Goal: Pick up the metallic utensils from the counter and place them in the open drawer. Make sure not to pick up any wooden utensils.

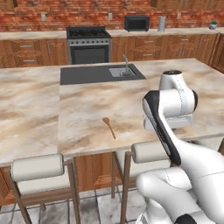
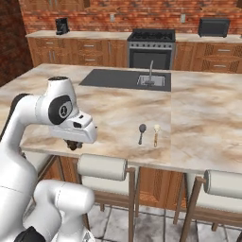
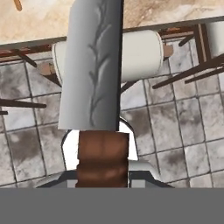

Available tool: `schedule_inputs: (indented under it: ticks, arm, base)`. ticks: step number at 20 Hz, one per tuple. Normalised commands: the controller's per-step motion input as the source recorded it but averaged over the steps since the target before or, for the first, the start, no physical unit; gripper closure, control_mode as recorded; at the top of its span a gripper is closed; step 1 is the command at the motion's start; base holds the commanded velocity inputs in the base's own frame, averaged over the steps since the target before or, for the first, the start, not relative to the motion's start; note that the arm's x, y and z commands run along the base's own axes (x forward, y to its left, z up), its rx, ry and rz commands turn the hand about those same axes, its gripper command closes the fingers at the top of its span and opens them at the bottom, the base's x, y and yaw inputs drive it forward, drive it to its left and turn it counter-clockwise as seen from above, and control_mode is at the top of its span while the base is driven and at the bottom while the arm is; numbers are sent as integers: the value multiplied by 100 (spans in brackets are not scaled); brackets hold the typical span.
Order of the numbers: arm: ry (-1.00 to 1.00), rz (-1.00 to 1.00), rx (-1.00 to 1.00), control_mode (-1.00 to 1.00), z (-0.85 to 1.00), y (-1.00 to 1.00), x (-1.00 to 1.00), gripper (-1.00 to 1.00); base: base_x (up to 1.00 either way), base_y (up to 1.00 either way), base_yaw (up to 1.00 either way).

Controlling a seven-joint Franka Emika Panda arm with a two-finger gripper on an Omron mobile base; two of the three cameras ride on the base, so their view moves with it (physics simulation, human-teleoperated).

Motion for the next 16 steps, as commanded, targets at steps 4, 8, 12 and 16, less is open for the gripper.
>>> schedule_inputs:
  ticks: [4,8,12,16]
  arm:
    - [0,0,0,100,0,0,0,100]
    - [0,0,0,100,0,0,0,100]
    - [0,0,0,100,0,0,0,100]
    - [0,0,0,100,0,0,0,100]
  base:
    - [-65,-50,-35]
    - [-49,-61,-53]
    - [0,-96,-66]
    - [6,-100,-59]
